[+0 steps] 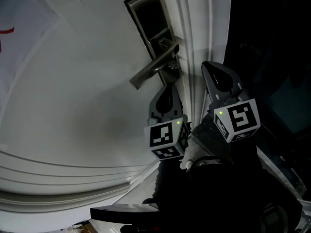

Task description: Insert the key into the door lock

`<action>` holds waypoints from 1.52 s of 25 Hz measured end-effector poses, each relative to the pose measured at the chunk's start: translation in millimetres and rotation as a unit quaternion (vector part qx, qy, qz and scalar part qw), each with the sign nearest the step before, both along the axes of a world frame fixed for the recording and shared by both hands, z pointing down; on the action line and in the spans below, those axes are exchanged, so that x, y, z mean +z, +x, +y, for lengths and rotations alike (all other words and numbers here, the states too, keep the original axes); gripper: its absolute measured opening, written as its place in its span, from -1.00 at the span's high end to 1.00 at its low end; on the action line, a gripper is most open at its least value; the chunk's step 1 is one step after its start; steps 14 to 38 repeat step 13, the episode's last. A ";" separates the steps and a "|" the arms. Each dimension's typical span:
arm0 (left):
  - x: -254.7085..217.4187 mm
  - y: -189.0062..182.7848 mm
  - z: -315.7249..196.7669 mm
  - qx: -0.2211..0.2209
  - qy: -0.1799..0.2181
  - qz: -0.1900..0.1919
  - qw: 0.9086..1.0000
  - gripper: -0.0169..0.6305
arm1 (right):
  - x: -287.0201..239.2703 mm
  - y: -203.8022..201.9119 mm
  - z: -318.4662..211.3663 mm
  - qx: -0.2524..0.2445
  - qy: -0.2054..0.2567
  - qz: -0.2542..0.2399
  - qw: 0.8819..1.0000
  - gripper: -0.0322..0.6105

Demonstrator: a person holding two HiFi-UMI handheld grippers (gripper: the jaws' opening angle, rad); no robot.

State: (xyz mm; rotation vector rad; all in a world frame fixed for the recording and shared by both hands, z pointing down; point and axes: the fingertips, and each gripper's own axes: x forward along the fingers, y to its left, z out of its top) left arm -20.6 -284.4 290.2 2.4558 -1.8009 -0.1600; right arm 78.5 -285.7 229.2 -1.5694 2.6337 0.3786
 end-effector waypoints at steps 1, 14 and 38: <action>-0.2 -0.7 0.3 -0.001 0.000 0.000 1.000 0.94 | 0.2 -0.4 0.1 0.000 0.000 0.001 1.000 0.90; -2.0 -2.5 1.2 -0.002 0.003 0.000 1.000 0.94 | -0.7 -3.7 1.4 -0.006 0.003 -0.002 1.000 0.90; -2.0 -2.5 1.2 -0.002 0.003 0.000 1.000 0.94 | -0.7 -3.7 1.4 -0.006 0.003 -0.002 1.000 0.90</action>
